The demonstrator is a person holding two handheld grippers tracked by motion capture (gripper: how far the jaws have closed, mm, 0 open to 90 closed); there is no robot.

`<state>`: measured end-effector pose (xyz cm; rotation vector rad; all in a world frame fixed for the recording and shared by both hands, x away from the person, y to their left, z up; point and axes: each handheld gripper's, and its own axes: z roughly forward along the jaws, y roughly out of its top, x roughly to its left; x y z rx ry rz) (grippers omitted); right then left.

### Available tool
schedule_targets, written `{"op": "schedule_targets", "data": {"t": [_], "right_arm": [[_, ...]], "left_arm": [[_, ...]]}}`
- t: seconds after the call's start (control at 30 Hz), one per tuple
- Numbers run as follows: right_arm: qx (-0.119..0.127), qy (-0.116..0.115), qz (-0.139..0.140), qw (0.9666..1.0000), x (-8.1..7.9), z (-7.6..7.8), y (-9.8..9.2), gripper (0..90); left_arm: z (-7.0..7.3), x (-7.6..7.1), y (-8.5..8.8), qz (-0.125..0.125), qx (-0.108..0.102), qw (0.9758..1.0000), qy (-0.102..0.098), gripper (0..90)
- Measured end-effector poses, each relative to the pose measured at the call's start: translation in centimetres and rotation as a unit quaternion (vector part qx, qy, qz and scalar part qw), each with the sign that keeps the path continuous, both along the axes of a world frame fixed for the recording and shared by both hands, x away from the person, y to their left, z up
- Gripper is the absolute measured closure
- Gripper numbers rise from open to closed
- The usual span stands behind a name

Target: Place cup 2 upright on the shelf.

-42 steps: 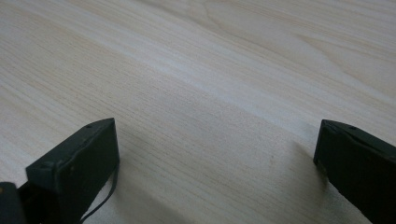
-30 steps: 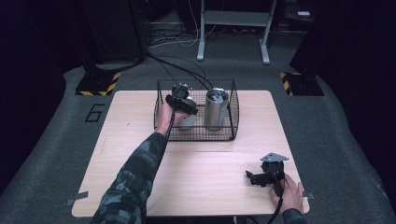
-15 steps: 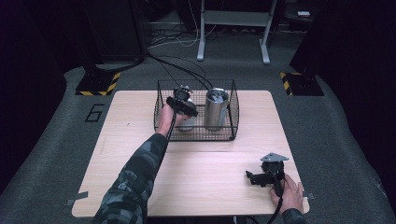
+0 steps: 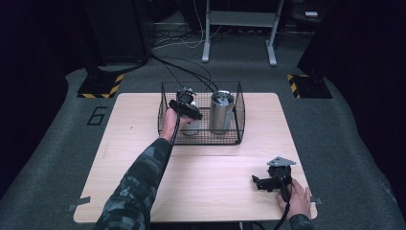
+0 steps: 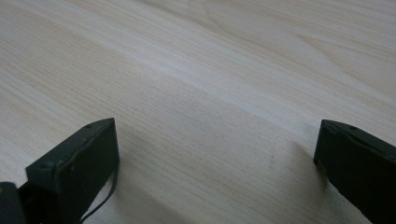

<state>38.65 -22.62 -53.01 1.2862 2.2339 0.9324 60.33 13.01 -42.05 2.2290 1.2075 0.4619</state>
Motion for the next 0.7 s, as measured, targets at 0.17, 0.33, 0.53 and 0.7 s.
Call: {"op": "schedule_targets", "data": {"t": [0.17,0.33,0.53,0.7], "right_arm": [[0.0,0.0,0.0,1.0,0.0,0.0,0.0,0.0],[0.0,0.0,0.0,1.0,0.0,0.0,0.0,0.0],[0.003,0.0,-0.004,1.0,0.0,0.0,0.1,0.0],[0.004,0.0,-0.004,1.0,0.0,0.0,0.1,0.0]], "left_arm": [[1.0,-0.6,-0.1,-0.006,-0.003,0.9999,-0.014,0.3],[2.0,-1.3,0.1,-0.013,-0.009,0.9995,-0.028,0.3],[3.8,-2.6,0.3,-0.025,-0.025,0.9983,-0.045,0.2],[5.3,-4.2,0.4,-0.043,-0.031,0.9967,-0.062,0.2]]}}
